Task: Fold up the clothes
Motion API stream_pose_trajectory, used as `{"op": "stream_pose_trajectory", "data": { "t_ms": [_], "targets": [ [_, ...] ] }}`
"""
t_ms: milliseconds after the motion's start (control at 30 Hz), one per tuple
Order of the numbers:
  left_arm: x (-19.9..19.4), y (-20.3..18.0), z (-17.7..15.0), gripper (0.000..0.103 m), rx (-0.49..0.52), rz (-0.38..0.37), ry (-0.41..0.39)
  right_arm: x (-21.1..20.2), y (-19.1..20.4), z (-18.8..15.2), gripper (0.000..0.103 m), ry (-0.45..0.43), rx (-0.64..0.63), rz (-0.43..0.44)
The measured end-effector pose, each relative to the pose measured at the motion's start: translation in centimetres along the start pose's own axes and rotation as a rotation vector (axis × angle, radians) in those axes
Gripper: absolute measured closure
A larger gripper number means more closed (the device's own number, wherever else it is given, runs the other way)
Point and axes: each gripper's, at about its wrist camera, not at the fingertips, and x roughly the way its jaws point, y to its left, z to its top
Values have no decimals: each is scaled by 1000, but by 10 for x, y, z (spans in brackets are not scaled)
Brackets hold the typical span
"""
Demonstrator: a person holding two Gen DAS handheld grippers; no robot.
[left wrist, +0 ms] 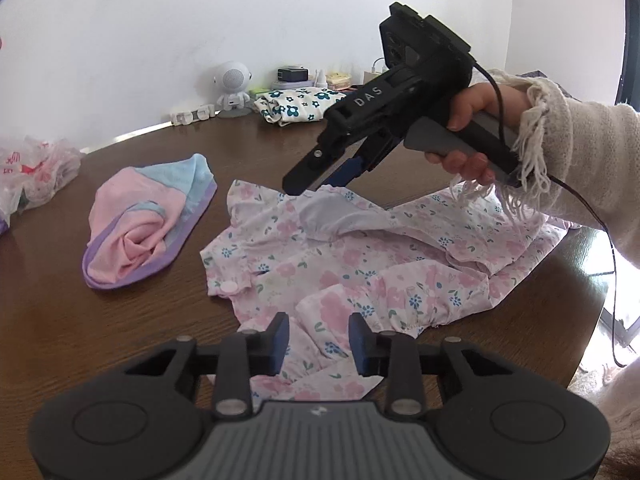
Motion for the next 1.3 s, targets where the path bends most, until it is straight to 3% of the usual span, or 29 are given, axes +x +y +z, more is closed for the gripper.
{"op": "stream_pose_trajectory", "data": {
  "t_ms": [67, 100, 167, 200, 233, 333, 467, 567, 667, 833, 933, 967, 1033, 1100, 1300],
  "targets": [
    [2, 2, -1, 91, -7, -8, 17, 11, -1, 6, 22, 7, 5, 21],
    [3, 3, -2, 96, -3, -4, 29, 16, -1, 7, 27, 6, 3, 25],
    [7, 3, -5, 97, 6, 7, 54, 21, 0, 11, 51, 7, 2, 42],
    [10, 4, -7, 97, 3, 11, 65, 23, 0, 11, 79, 9, 4, 53],
    [12, 6, -10, 97, -5, 9, 72, 25, 1, 11, 98, 9, -1, 64],
    [16, 10, -14, 97, -31, -5, 68, 18, 21, 4, 99, -31, -127, 35],
    [15, 8, -17, 97, -31, 0, 53, 3, 73, -23, 99, -95, -468, -35],
    [8, 11, -20, 92, -59, -10, 28, 8, 110, -58, 99, -48, -718, -78],
    [-9, 19, -19, 85, -121, -2, -32, 23, 125, -86, 98, 6, -834, -121],
    [-36, 26, -4, 78, -223, -49, -187, 33, 123, -97, 93, -5, -793, -141],
    [-29, 23, 10, 79, -240, -63, -219, 32, 124, -99, 92, -27, -785, -156],
    [-23, 23, 14, 80, -253, -55, -216, 32, 125, -101, 89, -29, -785, -156],
    [-8, 27, 19, 87, -279, -41, -195, 30, 127, -105, 69, -24, -789, -143],
    [7, 31, 19, 96, -281, -15, -148, 23, 129, -109, 66, -35, -788, -133],
    [31, 31, 1, 96, -187, 122, -61, -37, 114, -112, 59, -133, -653, -123]
  ]
}}
